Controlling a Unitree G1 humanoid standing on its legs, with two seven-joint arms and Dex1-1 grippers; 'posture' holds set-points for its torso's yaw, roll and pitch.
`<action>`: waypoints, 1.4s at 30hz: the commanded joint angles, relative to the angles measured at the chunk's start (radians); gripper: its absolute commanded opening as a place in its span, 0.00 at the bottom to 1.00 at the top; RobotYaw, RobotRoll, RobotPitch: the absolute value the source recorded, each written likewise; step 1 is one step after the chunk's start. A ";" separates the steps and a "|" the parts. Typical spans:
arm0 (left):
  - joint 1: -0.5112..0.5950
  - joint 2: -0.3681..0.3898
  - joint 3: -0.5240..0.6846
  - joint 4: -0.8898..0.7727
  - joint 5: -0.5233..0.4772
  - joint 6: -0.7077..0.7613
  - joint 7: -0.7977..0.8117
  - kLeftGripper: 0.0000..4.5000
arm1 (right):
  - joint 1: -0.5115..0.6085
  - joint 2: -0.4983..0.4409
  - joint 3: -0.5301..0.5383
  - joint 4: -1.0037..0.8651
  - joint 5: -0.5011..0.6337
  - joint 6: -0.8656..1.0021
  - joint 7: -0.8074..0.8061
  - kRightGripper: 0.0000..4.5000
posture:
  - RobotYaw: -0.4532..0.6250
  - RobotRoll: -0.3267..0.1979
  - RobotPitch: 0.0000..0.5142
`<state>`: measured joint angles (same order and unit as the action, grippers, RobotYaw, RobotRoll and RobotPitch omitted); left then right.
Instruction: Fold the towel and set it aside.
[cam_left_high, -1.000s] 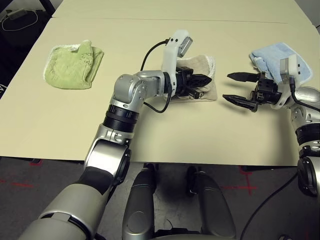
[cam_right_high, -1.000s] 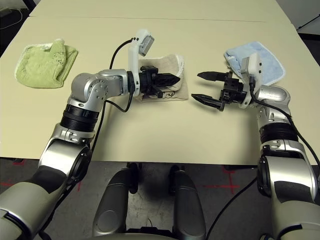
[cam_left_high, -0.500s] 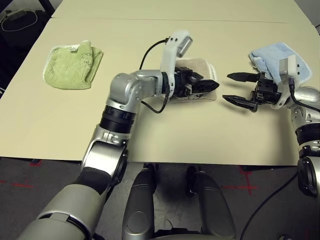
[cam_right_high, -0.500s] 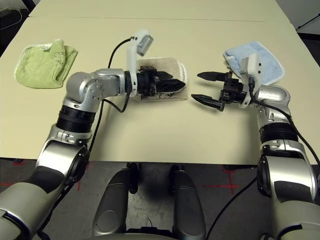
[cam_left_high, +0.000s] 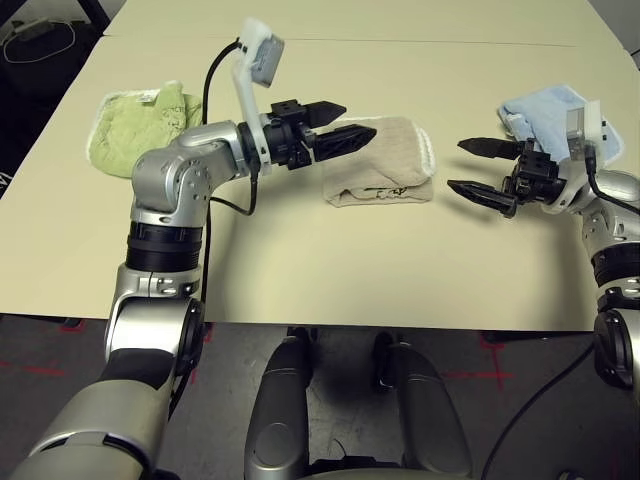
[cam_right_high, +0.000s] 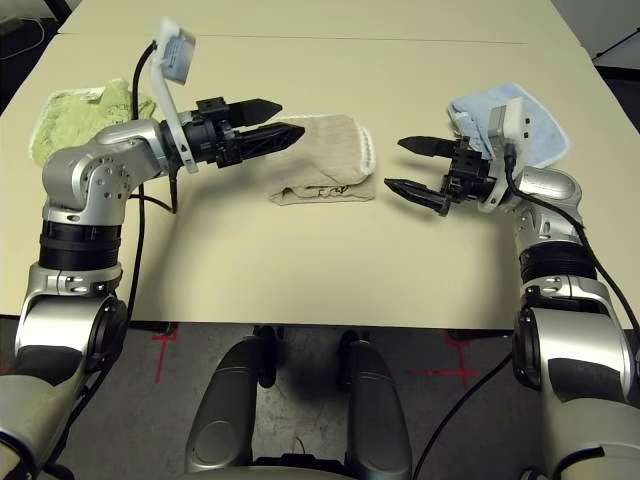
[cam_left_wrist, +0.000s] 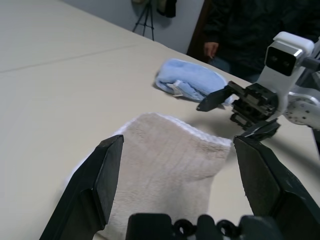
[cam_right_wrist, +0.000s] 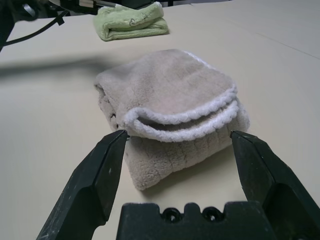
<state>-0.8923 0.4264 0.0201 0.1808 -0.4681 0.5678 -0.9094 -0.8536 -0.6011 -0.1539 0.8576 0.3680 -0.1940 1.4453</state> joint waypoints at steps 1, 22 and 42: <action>0.050 0.016 -0.021 0.069 0.052 -0.117 -0.050 0.99 | 0.027 -0.009 -0.015 -0.021 0.010 0.023 0.004 1.00 | 0.48 0.62 0.45; 0.091 0.085 -0.006 0.222 0.113 -0.252 -0.170 1.00 | 0.054 -0.028 -0.026 -0.048 0.011 0.055 -0.001 0.18 | 0.48 0.62 0.47; 0.073 0.099 -0.045 0.306 0.187 -0.446 -0.282 0.35 | 0.034 -0.016 -0.016 -0.051 0.005 0.043 0.013 0.00 | 0.48 0.62 0.48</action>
<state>-0.8181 0.5155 -0.0121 0.4735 -0.2955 0.1343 -1.1759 -0.8189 -0.6146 -0.1728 0.8214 0.3793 -0.1426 1.4505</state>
